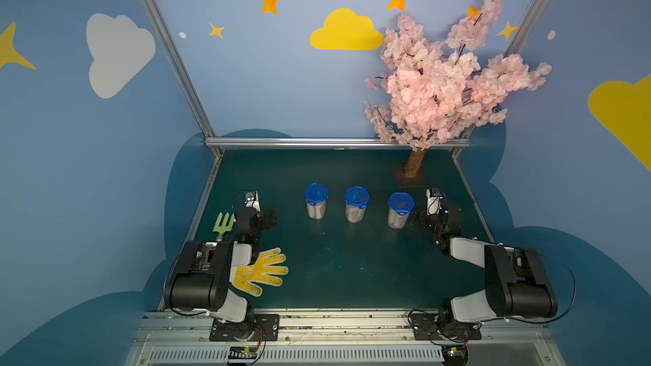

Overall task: Take out toiletry kits
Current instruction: Move the container to the center of the board.

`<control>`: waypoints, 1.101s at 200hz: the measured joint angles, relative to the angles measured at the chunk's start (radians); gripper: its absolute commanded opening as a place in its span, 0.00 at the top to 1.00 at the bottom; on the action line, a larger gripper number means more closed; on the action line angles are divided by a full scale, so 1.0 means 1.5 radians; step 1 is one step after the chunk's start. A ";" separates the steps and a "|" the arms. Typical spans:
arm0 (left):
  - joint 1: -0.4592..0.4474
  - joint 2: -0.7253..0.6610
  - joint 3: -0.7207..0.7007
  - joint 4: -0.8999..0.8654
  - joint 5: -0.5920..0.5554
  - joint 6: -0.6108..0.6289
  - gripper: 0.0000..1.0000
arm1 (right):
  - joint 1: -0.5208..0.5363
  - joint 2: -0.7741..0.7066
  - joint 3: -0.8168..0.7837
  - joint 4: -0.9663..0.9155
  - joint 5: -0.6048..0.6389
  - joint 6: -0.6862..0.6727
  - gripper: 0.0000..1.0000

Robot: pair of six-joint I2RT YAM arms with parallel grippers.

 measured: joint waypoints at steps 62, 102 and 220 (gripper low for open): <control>0.000 0.000 0.000 0.000 0.000 -0.001 0.01 | 0.001 0.000 0.000 0.000 0.000 -0.001 0.01; 0.000 0.000 0.000 0.000 0.000 -0.001 0.01 | 0.001 0.000 0.000 0.000 0.000 -0.001 0.01; -0.067 -0.128 0.004 -0.062 -0.071 0.027 0.01 | 0.027 -0.108 0.087 -0.161 0.113 0.049 0.02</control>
